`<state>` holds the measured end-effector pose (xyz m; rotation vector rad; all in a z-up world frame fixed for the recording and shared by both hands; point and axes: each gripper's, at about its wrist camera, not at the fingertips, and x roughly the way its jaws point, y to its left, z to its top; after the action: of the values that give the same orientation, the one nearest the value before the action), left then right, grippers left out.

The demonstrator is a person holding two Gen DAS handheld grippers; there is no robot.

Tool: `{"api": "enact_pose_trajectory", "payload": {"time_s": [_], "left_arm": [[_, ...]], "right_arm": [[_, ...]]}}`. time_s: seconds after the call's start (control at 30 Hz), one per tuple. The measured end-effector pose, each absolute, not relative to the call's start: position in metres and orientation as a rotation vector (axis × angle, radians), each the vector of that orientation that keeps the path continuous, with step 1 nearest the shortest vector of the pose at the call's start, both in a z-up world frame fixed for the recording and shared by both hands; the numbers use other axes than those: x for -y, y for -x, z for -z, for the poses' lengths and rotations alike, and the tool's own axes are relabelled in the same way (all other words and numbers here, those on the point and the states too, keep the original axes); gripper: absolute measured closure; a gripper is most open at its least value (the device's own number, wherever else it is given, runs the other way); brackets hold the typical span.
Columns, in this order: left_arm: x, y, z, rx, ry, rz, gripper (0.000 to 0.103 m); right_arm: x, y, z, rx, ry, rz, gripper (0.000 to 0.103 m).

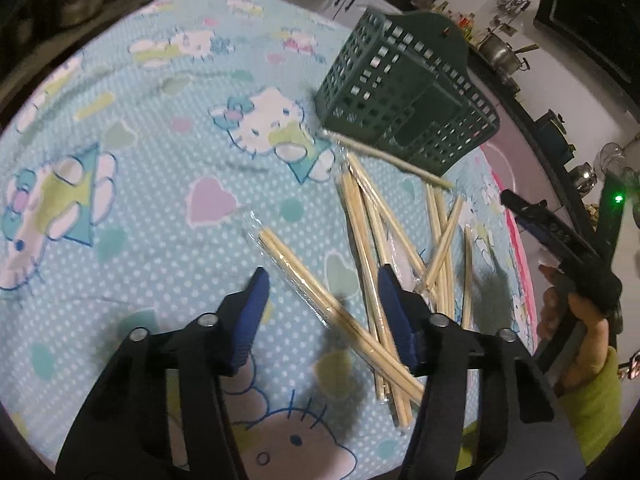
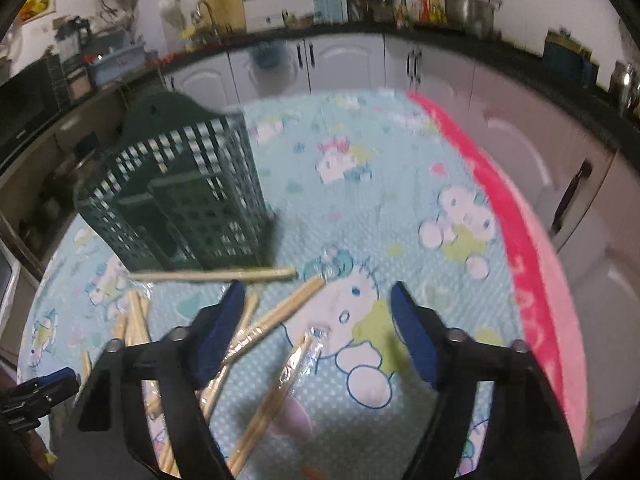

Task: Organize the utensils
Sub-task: 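Lower the left tool onto a wrapped chopstick and close its fingers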

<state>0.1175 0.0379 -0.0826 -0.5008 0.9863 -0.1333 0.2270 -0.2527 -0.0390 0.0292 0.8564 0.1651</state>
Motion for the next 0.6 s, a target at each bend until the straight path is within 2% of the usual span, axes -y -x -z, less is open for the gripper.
{"api": "enact_pose_trajectory", "payload": {"time_s": [0.2,0.27,0.43,0.6], "left_arm": [[-0.039,-0.133,0.092,-1.032,0.494,0.12,0.065],[-0.042,-0.137,0.093,-1.043,0.494,0.113,0.065],[-0.05,-0.146,0.093,-1.056,0.489,0.074,0.079],[-0.056,-0.153,0.095,-1.064,0.481,0.066,0.087]], "right_arm": [[0.251,-0.248,0.06,-0.948,-0.07,-0.181,0.058],[0.249,-0.255,0.064,-0.967,-0.085,-0.19,0.059],[0.245,-0.274,0.077,-1.02,-0.104,-0.181,0.069],[0.25,-0.285,0.09,-1.068,-0.155,-0.172,0.076]]}}
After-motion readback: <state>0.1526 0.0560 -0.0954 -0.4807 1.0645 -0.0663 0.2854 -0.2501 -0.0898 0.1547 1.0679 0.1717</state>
